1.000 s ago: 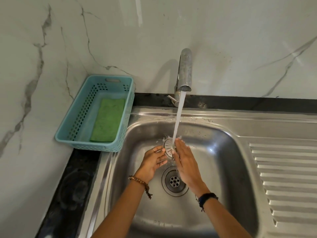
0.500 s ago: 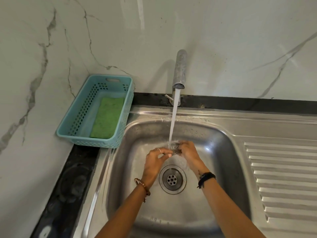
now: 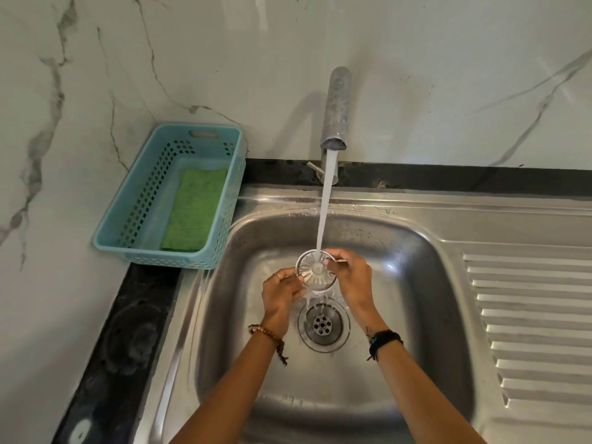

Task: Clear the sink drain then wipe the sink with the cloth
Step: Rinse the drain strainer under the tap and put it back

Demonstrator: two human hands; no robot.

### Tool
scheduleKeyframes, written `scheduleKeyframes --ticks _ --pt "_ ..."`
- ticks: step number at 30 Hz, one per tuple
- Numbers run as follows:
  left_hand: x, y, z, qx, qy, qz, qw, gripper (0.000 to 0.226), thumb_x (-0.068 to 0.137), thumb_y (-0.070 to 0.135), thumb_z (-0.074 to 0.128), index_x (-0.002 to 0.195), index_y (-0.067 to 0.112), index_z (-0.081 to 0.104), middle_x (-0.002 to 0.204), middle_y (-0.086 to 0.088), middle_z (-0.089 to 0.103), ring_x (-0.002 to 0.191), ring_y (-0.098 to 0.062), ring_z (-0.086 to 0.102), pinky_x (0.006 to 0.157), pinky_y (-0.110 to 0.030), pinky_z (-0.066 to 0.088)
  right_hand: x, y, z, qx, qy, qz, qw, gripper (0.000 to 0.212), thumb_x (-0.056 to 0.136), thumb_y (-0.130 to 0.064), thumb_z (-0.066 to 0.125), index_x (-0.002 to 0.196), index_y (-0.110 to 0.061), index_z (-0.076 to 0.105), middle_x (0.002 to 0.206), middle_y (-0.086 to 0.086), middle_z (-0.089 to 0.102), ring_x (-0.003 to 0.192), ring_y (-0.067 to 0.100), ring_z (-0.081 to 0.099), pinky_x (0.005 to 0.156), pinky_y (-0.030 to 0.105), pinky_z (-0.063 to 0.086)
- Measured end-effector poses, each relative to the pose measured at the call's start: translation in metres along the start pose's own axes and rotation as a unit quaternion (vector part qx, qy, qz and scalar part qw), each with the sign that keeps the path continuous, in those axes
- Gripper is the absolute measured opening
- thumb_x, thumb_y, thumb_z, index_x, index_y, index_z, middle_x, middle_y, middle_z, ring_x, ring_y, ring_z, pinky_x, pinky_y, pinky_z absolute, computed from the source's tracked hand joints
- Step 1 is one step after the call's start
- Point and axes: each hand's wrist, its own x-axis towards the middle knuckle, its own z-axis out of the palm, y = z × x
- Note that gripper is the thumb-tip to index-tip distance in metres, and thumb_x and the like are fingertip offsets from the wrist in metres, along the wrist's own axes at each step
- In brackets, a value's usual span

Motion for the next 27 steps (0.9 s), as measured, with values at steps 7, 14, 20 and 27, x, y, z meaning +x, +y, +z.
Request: scheduleKeyframes --ticks 7,14,20,27 --pt "0.002 0.012 0.002 0.060 -0.010 0.043 0.997 0.006 0.079 -0.003 0.065 0.084 0.001 0.067 0.076 -0.008 0.067 0.061 -0.012 0.065 0.052 -0.016 0.055 0.006 0.006 -0.004 0.008 -0.002 0.144 0.989 0.013 0.083 0.001 0.064 0.090 -0.007 0.071 0.088 0.009 0.070 0.088 0.027 0.066 0.074 0.036 0.058" --pt "0.007 0.014 -0.007 0.181 -0.036 0.069 0.980 0.009 0.076 0.002 0.070 0.074 0.011 0.068 0.076 -0.001 0.066 0.073 -0.012 0.061 0.065 -0.015 0.052 -0.006 -0.010 -0.005 -0.035 -0.005 -0.027 0.999 0.010 0.084 -0.005 0.066 0.092 -0.010 0.070 0.088 -0.001 0.070 0.082 0.007 0.063 0.072 0.006 0.046" --pt "0.006 0.026 -0.002 0.302 -0.021 0.251 0.919 0.008 0.080 0.009 0.068 0.086 0.013 0.069 0.090 0.002 0.068 0.085 -0.011 0.062 0.081 -0.026 0.052 0.006 -0.018 -0.010 0.111 0.007 0.024 0.993 0.022 0.081 0.016 0.057 0.087 -0.003 0.065 0.085 0.008 0.064 0.081 0.012 0.061 0.074 0.015 0.053" --pt "0.004 0.025 -0.010 0.464 0.041 0.398 0.791 0.011 0.092 0.023 0.053 0.091 0.020 0.064 0.092 0.008 0.062 0.076 -0.008 0.057 0.062 -0.022 0.045 0.019 -0.019 0.001 0.132 -0.039 0.109 0.985 0.034 0.081 0.019 0.055 0.072 -0.014 0.059 0.086 0.008 0.062 0.081 0.015 0.059 0.072 0.017 0.050"
